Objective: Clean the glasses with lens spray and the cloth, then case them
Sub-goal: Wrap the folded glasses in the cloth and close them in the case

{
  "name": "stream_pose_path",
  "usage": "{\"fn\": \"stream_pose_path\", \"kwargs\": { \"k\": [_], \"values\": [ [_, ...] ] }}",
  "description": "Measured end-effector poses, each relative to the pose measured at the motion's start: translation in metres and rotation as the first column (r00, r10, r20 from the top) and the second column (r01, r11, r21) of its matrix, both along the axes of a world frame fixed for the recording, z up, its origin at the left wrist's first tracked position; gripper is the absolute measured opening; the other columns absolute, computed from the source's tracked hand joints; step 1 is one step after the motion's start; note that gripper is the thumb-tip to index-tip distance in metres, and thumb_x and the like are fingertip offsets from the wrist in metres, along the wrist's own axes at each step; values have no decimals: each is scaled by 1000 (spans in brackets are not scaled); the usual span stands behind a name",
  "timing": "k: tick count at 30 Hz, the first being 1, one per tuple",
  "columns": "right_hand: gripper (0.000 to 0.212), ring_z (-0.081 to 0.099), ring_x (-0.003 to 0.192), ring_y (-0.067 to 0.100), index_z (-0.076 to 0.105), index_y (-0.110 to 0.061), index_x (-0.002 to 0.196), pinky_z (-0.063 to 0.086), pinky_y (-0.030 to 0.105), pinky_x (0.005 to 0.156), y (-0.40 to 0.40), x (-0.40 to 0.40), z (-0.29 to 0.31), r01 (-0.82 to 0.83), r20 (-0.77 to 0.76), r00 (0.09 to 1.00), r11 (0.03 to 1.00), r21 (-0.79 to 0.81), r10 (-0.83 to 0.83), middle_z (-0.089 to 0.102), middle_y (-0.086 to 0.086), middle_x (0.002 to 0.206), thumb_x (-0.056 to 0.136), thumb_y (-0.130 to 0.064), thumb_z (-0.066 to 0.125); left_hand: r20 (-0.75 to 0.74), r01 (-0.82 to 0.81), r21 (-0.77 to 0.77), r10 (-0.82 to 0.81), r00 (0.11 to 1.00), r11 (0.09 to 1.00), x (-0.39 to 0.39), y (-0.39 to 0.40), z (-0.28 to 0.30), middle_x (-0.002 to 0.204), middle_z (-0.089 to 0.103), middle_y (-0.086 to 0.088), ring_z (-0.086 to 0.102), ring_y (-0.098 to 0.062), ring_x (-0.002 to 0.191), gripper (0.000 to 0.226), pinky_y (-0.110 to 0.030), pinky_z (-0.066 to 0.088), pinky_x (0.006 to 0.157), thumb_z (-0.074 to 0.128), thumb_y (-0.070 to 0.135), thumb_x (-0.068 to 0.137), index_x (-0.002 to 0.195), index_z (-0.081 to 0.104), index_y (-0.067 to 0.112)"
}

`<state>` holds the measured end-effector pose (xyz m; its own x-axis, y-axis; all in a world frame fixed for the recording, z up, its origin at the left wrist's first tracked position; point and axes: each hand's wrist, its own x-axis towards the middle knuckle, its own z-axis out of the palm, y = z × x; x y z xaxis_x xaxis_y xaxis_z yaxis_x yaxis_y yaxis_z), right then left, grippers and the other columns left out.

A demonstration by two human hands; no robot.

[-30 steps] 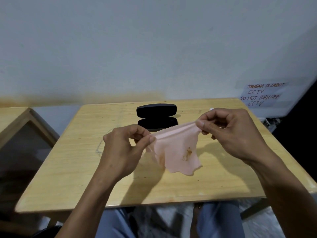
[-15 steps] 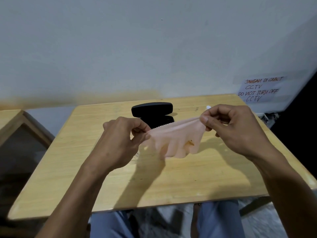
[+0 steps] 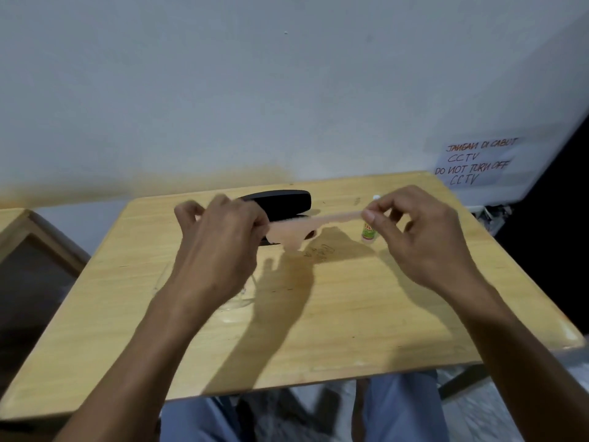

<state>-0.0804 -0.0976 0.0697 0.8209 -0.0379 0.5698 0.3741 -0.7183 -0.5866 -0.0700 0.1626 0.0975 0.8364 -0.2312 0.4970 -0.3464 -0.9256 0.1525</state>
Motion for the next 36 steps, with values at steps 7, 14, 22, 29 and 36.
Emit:
{"fn": "stream_pose_path", "kwargs": {
  "k": [7, 14, 22, 29, 36],
  "values": [
    [7, 55, 85, 13, 74, -24, 86, 46, 29, 70, -13, -55, -94, -108, -205, 976, 980, -166, 73, 59, -9, 87, 83, -19, 77, -191, 47, 260, 4, 982, 964, -57, -2, -98, 68, 56, 8, 59, -22, 80, 35, -42, 25, 81, 88, 7, 57, 74, 62, 24],
    [7, 55, 83, 16, 75, -24, 86, 49, 42, 66, -11, -72, -108, -97, -204, 978, 966, -241, 47, 61, -9, 89, 80, -22, 78, -235, 20, 104, 5, 972, 994, -76, 3, -120, 75, 61, 12, 60, -18, 86, 22, -41, 24, 81, 82, 12, 74, 82, 70, 28],
    [17, 58, 83, 20, 77, -24, 83, 48, 40, 66, -7, -80, -109, -62, -191, 981, 967, -247, 14, 63, -6, 91, 83, -37, 65, -272, 17, -55, -31, 962, 998, -83, 11, -125, 79, 56, 18, 52, -8, 88, 24, -34, 14, 77, 49, 44, 92, 87, 71, 38],
    [25, 56, 86, 15, 77, -25, 86, 49, 38, 71, 11, -74, -94, -9, -194, 981, 992, -125, -15, 62, -11, 90, 82, -46, 64, -255, -50, -188, 0, 967, 981, -87, 17, -120, 75, 54, 20, 52, -7, 83, 28, -34, 15, 73, 53, 55, 84, 92, 74, 38],
    [5, 57, 78, -7, 77, -25, 83, 41, 6, 68, 79, -39, -65, -38, -255, 964, 986, 161, 78, 68, -13, 85, 86, -28, 76, -83, -306, -400, 298, 951, 864, -70, 60, -72, 80, 58, 12, 56, -17, 88, 21, -39, 25, 83, 68, 46, 85, 97, 74, 31]
  ]
}}
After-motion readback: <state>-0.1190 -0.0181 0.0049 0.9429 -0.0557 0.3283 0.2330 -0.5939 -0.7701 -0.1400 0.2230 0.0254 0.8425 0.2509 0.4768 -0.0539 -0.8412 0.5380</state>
